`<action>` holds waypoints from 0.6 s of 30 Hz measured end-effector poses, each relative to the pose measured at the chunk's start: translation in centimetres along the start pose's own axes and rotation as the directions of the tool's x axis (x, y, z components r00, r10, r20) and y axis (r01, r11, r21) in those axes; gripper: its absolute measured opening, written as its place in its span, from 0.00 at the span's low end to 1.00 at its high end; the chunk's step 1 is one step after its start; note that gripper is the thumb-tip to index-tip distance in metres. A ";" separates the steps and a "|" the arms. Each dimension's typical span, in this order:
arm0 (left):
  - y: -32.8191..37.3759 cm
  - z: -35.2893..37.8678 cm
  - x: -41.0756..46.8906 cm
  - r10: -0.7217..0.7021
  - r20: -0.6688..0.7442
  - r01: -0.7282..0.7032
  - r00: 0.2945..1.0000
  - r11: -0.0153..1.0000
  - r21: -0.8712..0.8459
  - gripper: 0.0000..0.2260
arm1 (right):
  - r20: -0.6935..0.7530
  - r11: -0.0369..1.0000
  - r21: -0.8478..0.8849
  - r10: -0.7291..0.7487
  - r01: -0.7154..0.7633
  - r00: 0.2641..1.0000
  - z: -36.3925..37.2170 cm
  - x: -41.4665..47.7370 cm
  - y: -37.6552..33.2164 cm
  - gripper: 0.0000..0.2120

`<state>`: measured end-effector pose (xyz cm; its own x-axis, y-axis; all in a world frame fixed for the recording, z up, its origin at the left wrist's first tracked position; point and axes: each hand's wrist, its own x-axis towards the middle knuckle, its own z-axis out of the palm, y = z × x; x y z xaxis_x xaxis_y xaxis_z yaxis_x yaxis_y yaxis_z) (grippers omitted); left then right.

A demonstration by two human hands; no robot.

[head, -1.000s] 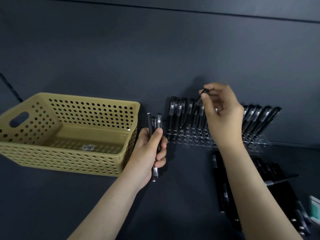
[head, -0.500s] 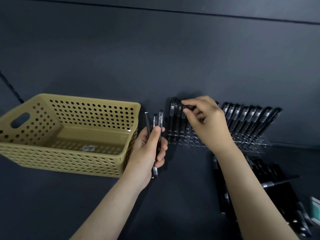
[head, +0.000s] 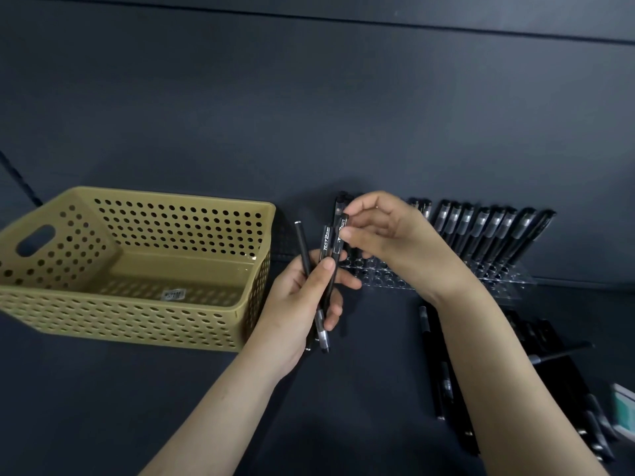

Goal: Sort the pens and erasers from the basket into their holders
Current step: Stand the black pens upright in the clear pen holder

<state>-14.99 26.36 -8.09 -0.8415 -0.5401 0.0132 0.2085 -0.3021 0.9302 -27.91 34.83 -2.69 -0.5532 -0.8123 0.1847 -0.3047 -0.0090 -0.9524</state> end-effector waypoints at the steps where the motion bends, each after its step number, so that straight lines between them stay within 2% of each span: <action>1: 0.0 0.0 0.0 0.000 0.002 0.000 1.000 1.000 0.002 0.14 | 0.001 1.000 0.011 0.009 -0.009 1.000 0.1 0.0 0.1 0.08; 3: -0.1 0.0 0.0 0.000 -0.014 0.000 1.000 1.000 0.015 0.13 | -0.070 1.000 0.028 -0.005 0.007 0.998 0.2 0.3 0.1 0.07; 5: -0.3 -0.1 0.1 -0.005 -0.044 0.007 0.999 0.999 0.038 0.11 | -0.254 0.994 0.095 -0.031 0.057 0.967 -0.7 0.6 0.1 0.07; 7: -0.3 -0.3 0.2 -0.023 -0.067 0.028 0.997 0.997 0.078 0.10 | -0.445 0.982 0.118 -0.083 0.150 0.892 -2.3 0.6 0.2 0.09; 9: -0.4 -0.4 0.2 -0.034 -0.088 0.043 0.996 0.993 0.113 0.11 | -0.553 0.979 0.015 -0.163 0.205 0.817 -4.2 0.2 0.1 0.09; 11: -0.5 -0.3 0.3 -0.039 -0.116 0.055 0.993 0.988 0.141 0.10 | -0.585 0.971 -0.097 -0.232 0.217 0.778 -5.2 -0.1 0.1 0.08; 13: -0.8 -0.1 0.5 -0.070 -0.148 0.088 0.987 0.989 0.118 0.08 | -0.577 0.961 -0.183 -0.276 0.207 0.769 -5.4 -0.2 0.2 0.08; 16: -1.0 0.2 0.7 -0.112 -0.166 0.122 0.980 0.991 0.050 0.05 | -0.524 0.943 -0.268 -0.315 0.197 0.791 -4.7 0.0 0.5 0.09; 18: -1.0 0.1 0.6 -0.091 -0.142 0.101 0.986 0.993 0.062 0.05 | -0.487 0.936 -0.295 -0.322 0.194 0.812 -4.1 0.1 0.7 0.09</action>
<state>-15.76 26.42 -8.97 -0.7774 -0.6167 -0.1240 0.0913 -0.3056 0.9478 -31.36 37.14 -2.38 -0.7289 -0.3723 0.5745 -0.6210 0.0063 -0.7838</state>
